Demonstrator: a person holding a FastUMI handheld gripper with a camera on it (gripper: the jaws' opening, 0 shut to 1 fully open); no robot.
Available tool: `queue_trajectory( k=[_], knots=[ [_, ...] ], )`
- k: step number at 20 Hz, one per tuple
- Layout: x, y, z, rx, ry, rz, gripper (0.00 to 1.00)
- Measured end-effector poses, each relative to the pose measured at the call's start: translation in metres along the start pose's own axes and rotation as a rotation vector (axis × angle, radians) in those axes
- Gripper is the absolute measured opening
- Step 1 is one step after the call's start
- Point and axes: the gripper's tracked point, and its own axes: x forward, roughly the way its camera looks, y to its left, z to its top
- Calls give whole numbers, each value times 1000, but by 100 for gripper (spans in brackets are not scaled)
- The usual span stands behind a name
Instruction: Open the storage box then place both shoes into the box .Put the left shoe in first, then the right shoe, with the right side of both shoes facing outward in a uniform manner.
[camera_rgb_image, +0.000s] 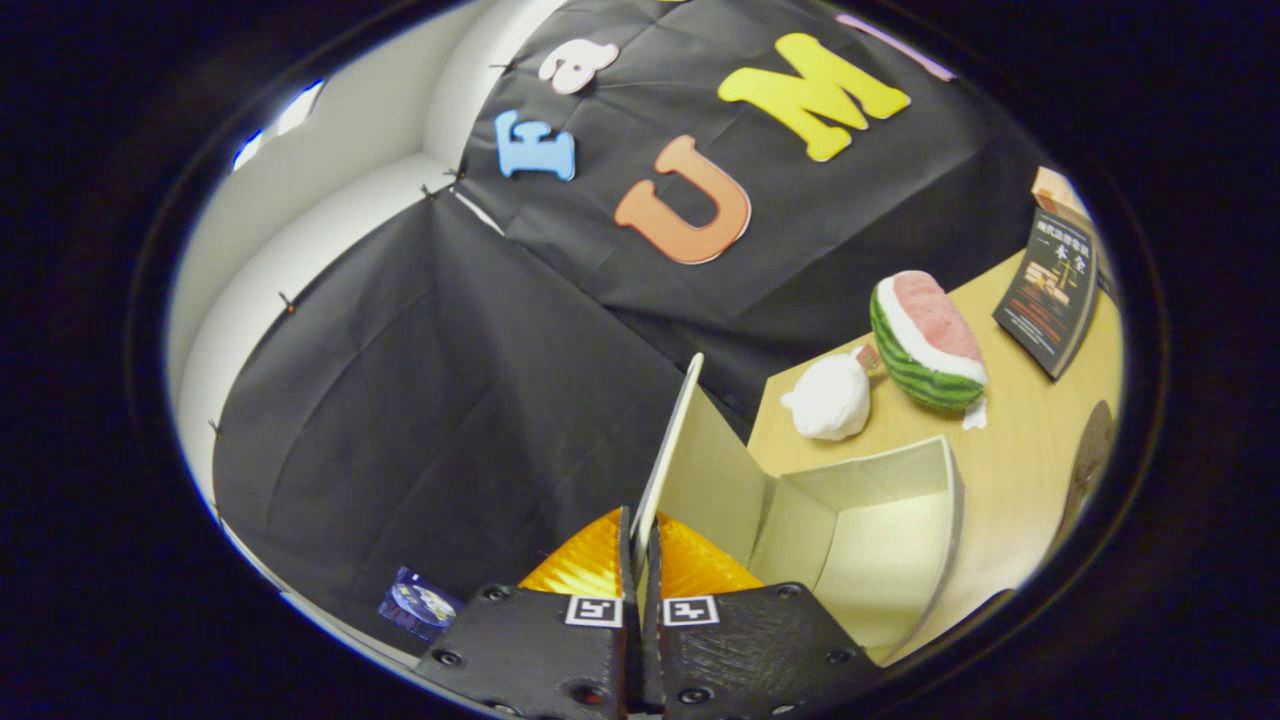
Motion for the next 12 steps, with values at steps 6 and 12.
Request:
queue_trajectory(
  k=[6, 12],
  knots=[
    [54, 56, -27, -186, 38, 9, 34],
    [66, 62, -23, -291, -20, -68, 81]
  ],
)
